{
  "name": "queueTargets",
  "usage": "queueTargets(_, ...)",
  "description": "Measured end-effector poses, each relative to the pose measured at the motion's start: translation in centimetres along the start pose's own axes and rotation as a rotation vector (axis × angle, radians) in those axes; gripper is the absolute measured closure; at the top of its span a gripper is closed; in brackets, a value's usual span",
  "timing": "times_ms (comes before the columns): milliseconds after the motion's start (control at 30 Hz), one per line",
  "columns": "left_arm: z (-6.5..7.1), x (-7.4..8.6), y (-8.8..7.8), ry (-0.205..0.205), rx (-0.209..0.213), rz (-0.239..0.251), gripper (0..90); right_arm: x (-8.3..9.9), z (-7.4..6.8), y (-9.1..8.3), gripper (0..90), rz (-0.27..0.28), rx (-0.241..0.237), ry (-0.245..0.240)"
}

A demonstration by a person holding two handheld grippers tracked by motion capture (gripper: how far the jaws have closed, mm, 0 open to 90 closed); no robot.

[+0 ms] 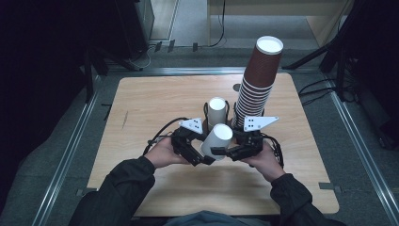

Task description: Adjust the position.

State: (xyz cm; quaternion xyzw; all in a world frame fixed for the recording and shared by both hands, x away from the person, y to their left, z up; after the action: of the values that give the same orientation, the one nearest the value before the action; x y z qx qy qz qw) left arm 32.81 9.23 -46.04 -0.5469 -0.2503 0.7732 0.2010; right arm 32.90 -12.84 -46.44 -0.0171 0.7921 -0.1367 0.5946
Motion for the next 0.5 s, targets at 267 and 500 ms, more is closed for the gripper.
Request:
queueTargets(267,-0.06,-0.01,0.04,-0.011,0.015,0.015,15.0,0.18,-0.07,0.47,31.2,0.002,-0.007,0.014)
queueTargets(500,-0.05,0.05,-0.01,-0.014,0.026,0.024,22.9,0.25,-0.03,0.61,31.6,0.002,0.003,0.015)
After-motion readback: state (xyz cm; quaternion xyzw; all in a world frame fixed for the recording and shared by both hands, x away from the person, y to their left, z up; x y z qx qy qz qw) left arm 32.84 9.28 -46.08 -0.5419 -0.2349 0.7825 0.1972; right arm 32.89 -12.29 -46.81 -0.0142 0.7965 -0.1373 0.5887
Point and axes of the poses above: each handheld gripper's, and its own axes: y roughly forward along the jaws, x roughly out of its underside, z roughly to its right, the point moved 1 cm from there along y, roughly forward along the jaws, and after that the axes turned 4 degrees about x, right-handed, at the moved point
